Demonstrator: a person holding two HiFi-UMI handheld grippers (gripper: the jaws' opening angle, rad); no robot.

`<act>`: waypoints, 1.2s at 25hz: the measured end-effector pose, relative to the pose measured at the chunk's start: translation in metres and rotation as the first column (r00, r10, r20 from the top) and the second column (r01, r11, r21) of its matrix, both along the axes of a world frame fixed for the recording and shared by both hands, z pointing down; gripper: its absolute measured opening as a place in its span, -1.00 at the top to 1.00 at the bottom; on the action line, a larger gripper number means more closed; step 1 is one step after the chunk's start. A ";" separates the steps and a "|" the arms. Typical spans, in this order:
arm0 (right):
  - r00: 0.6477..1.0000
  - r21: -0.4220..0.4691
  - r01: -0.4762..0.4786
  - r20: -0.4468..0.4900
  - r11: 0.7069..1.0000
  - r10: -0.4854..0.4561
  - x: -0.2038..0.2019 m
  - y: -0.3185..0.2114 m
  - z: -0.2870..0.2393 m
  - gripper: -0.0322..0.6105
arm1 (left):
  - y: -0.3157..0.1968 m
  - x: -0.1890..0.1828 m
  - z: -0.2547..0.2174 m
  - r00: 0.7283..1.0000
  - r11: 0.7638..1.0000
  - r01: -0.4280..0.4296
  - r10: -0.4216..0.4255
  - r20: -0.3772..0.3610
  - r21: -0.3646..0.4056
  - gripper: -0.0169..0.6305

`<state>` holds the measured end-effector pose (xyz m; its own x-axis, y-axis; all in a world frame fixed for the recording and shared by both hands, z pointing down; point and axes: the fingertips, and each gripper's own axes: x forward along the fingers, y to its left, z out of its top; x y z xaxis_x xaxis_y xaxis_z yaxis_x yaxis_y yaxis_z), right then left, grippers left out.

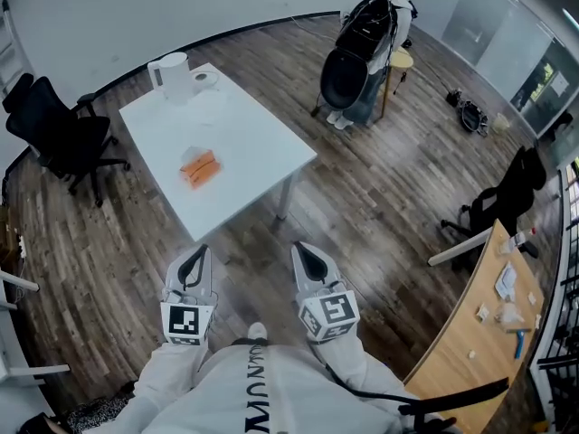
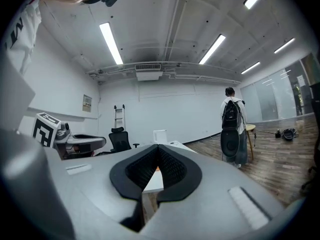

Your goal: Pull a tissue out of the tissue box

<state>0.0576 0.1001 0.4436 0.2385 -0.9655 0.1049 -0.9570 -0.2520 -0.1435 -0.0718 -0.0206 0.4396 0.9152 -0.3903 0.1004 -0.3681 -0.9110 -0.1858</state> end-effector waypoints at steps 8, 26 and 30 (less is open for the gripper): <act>1.000 -0.013 -0.004 0.003 1.000 0.004 0.020 -0.043 0.001 0.90 | -0.047 0.017 -0.001 1.000 1.000 0.015 -0.015 -0.016 -0.009 0.95; 0.985 -0.001 0.173 0.005 0.985 -0.173 0.082 -0.158 0.007 0.90 | -0.135 0.048 0.005 0.974 0.974 0.225 -0.225 -0.021 -0.014 0.95; 0.969 -0.002 0.246 0.012 0.969 -0.246 0.105 -0.193 0.003 0.90 | -0.156 0.064 0.006 0.956 0.956 0.294 -0.294 -0.002 -0.021 0.95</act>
